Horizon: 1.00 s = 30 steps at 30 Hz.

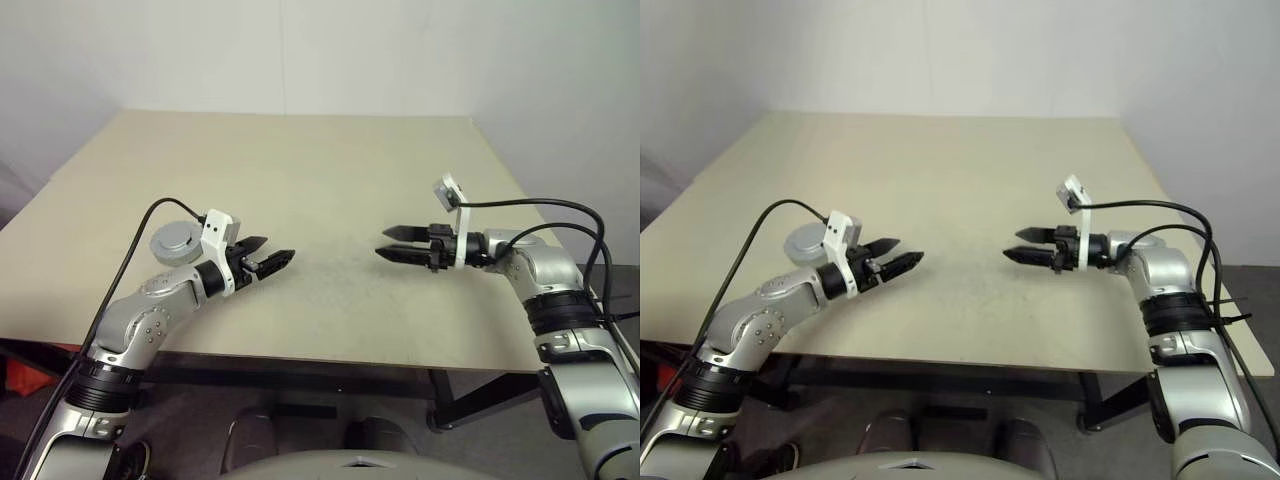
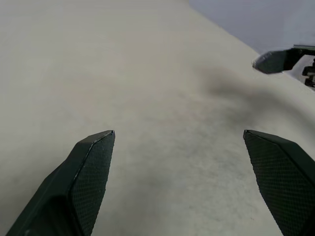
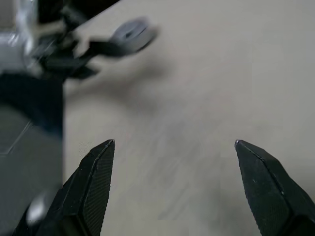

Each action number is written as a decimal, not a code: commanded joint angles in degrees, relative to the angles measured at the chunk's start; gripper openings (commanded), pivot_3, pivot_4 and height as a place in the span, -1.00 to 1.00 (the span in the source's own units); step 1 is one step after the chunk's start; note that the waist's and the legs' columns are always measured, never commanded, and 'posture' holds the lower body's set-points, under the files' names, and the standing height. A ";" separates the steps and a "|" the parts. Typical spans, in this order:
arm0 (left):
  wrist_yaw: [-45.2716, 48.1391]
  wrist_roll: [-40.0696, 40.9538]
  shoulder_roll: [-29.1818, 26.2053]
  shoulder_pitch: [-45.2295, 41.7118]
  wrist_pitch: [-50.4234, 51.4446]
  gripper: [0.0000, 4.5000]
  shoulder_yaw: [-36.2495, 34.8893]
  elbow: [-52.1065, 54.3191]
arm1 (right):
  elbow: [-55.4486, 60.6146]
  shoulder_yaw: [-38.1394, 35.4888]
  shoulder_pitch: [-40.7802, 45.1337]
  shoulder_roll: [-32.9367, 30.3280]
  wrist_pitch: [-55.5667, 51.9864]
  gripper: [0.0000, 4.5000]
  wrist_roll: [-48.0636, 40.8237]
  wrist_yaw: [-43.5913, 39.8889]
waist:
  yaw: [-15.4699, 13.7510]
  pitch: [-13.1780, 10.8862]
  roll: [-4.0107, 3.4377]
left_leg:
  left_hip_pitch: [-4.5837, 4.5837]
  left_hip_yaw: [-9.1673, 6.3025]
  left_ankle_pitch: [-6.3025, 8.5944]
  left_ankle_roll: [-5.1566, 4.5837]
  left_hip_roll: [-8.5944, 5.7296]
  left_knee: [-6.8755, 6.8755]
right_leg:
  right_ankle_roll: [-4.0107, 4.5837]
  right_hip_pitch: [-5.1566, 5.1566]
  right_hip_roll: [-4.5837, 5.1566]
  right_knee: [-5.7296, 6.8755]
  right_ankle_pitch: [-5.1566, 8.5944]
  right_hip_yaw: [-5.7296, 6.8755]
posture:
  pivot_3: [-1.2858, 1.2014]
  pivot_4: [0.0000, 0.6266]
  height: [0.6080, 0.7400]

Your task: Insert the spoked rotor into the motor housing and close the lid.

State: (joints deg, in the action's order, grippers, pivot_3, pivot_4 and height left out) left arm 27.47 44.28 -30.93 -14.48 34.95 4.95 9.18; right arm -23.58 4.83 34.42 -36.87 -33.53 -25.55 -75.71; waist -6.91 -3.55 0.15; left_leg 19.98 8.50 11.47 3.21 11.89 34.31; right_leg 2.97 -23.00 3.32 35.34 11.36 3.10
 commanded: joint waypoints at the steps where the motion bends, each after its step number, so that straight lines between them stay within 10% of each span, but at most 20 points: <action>1: 2.59 -2.29 1.06 -0.49 -1.54 0.97 -1.22 0.98 | 0.27 1.19 0.80 -0.41 4.17 0.96 2.26 -3.00 | 0.11 0.00 0.00 | -0.03 0.00 -0.01 -0.02 0.02 0.00 | 0.01 0.00 -0.01 0.00 0.00 0.00 | 0.03 -1.00 1.00; 30: 2.24 -4.25 7.31 -1.28 3.34 0.97 -5.58 2.21 | 1.34 0.86 1.95 2.32 3.89 0.96 5.43 0.17 | -0.05 0.01 -0.02 | -0.02 -0.01 -0.21 -0.51 0.01 0.06 | 0.09 0.00 0.00 0.10 -0.04 0.02 | 0.03 -1.00 1.00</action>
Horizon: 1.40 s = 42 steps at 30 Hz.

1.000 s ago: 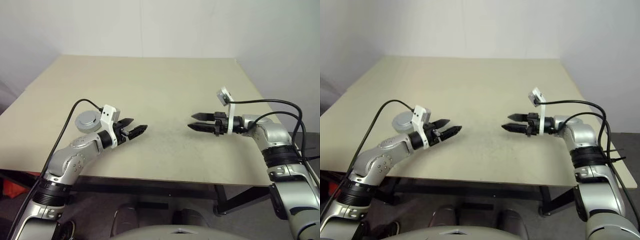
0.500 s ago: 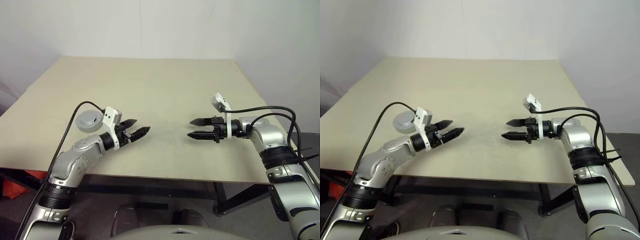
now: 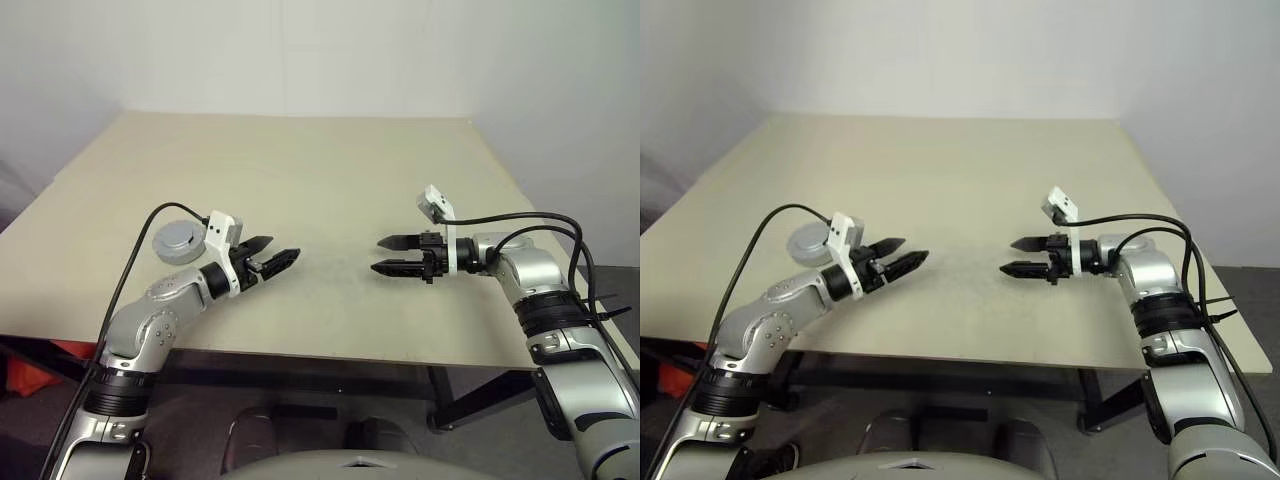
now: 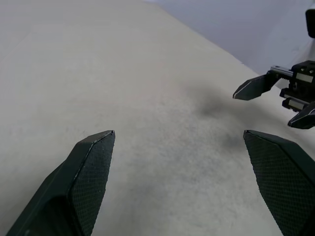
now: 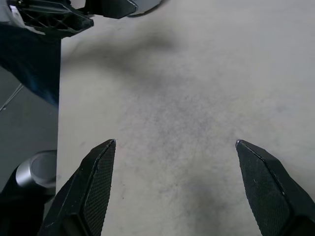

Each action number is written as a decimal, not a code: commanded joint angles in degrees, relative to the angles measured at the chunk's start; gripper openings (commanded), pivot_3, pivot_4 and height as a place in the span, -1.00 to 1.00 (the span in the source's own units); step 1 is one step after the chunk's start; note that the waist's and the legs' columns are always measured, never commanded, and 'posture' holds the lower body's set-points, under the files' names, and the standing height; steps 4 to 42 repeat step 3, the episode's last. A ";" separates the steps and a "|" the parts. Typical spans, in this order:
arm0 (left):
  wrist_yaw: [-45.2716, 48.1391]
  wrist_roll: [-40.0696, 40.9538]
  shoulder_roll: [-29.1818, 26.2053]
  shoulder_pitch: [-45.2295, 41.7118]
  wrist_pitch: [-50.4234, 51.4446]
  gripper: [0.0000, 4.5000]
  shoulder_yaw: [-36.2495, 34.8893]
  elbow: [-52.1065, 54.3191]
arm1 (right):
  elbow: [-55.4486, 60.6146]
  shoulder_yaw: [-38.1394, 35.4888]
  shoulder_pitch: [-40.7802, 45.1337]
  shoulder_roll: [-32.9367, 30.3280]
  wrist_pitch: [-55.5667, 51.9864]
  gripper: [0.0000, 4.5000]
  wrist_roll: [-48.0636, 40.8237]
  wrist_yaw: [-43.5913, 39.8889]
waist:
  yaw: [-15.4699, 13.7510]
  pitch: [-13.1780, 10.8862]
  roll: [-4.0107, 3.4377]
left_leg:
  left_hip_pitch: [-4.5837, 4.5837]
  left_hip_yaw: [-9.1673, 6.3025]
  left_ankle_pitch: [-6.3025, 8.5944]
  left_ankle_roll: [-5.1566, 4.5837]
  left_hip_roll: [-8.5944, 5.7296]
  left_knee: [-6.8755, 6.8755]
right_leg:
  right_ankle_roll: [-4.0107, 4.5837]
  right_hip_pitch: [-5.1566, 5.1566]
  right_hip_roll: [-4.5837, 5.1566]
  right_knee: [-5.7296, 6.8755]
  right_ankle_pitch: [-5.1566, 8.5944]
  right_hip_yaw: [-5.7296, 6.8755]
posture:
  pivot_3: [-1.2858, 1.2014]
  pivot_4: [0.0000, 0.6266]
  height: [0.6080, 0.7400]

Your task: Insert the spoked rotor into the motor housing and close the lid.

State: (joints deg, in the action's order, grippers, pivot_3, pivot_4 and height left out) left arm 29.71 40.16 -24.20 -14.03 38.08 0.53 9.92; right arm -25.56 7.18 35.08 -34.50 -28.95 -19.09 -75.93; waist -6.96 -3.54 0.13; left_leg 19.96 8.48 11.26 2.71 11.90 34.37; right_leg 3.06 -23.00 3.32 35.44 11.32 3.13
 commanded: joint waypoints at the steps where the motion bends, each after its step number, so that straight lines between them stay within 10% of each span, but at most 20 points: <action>1: 0.02 -0.30 0.78 -1.81 0.32 0.97 -1.17 1.42 | 3.53 -1.55 1.23 -0.06 -0.86 0.96 -1.04 0.53 | 0.00 0.00 0.00 | 0.00 0.00 0.00 0.00 0.00 0.00 | 0.00 0.00 0.00 0.00 0.00 0.00 | 0.03 -1.00 1.00; 42: 0.08 -0.41 1.11 -1.93 0.52 0.97 -1.35 1.46 | 3.98 -1.60 1.13 -0.07 -1.22 0.96 -1.07 0.80 | 0.01 0.00 0.00 | 0.00 0.00 0.00 0.00 0.00 0.00 | 0.00 0.00 0.00 0.00 0.00 0.00 | 0.03 -1.00 1.00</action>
